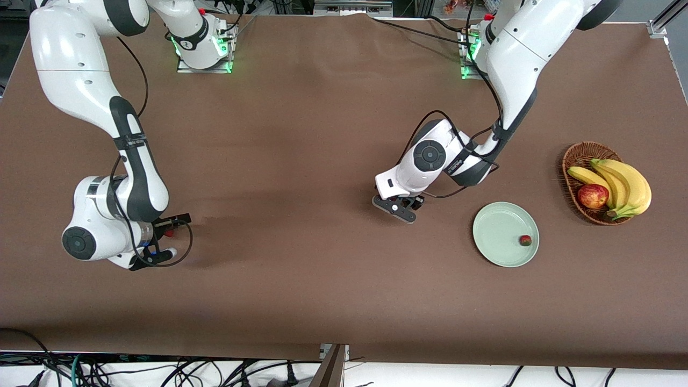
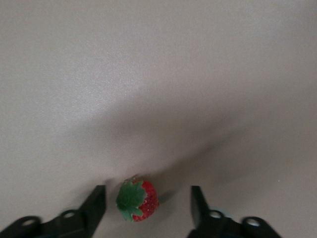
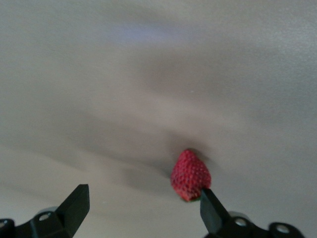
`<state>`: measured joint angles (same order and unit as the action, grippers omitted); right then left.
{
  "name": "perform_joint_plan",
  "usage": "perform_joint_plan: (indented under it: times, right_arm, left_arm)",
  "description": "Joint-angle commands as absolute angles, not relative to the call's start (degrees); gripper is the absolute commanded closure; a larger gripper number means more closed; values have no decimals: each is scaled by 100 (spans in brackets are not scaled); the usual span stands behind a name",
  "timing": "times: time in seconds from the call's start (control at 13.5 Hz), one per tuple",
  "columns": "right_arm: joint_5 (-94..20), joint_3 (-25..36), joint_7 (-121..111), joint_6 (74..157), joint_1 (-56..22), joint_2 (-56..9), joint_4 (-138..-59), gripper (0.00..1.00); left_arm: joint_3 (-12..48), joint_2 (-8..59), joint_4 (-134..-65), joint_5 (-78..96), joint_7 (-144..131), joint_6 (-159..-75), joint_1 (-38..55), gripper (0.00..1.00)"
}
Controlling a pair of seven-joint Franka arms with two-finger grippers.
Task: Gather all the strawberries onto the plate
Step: 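Grasp the second strawberry with the left gripper while the right gripper grasps the third, then place the strawberry on the plate with the left gripper while the right gripper lifts another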
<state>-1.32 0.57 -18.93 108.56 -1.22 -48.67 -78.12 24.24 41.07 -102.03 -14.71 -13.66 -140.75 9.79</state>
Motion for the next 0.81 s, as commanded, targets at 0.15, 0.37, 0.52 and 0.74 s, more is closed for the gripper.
perform_joint_plan:
  times: [0.15,0.37,0.52,0.74]
  right_arm:
    - [53,-9,-2109,11092,-18,-4816,-7989,0]
    - [140,-9,-2170,11100,-18,-4825,-7989,0]
    - [149,-9,-2180,11188,9,-4834,-7989,6]
    - [237,-9,-2188,11197,18,-4843,-7989,37]
  left_arm:
    - [2382,3964,-10274,-1670,-1477,-13993,950,100]
    - [2399,3579,-10021,-1661,-1477,-13029,853,100]
    - [2417,3393,-9783,-1661,-1259,-12440,564,100]
    - [2426,3357,-9422,-1644,83,-11665,37,94]
